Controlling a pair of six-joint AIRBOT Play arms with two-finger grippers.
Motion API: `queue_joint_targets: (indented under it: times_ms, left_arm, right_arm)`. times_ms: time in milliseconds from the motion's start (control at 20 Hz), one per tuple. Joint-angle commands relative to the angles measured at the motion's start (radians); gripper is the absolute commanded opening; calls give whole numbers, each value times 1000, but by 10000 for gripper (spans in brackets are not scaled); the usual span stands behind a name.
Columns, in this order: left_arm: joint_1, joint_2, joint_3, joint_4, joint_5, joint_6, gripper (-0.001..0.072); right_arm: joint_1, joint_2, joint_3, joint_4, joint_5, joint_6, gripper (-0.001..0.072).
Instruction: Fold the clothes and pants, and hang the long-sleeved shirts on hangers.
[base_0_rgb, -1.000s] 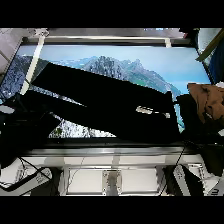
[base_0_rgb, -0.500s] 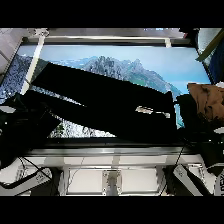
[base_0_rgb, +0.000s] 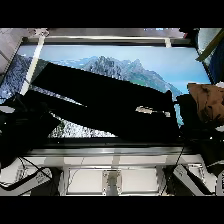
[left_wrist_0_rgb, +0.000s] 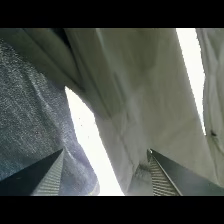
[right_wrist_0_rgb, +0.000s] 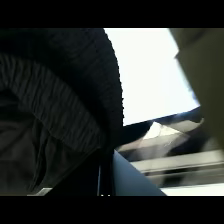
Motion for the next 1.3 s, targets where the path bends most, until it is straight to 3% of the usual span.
queue_joint_targets:
  times_ms: [0, 200, 350, 550, 750, 900, 1150, 1250]
  left_arm:
    - [0, 63, 0, 5, -29, 1, 562]
    - [0, 135, 0, 3, -78, 0, 562]
    - [-2, 148, 0, 26, -136, 1, 563]
    - [-2, 133, 0, 162, -48, -39, 562]
    - [-2, 66, 1, 163, 62, -99, 562]
    - [-2, 3, 1, 171, 74, -98, 500]
    - [-6, -69, 22, 155, 189, -99, 481]
    - [-6, -93, 58, 156, 189, -98, 420]
  right_arm:
    - [0, -1, 111, -147, -30, 53, 17]
    - [-10, -3, 179, -220, -188, 154, 17]
    - [-93, -33, 179, -215, -200, 188, 17]
    - [-190, -45, 179, -212, -150, 156, 17]
    - [-193, -45, 179, -169, -143, 125, 17]
    - [-193, -45, 179, -148, -140, 122, 17]
    - [-193, -45, 179, -148, -84, 122, 17]
    - [-193, -45, 179, -148, -77, 122, 17]
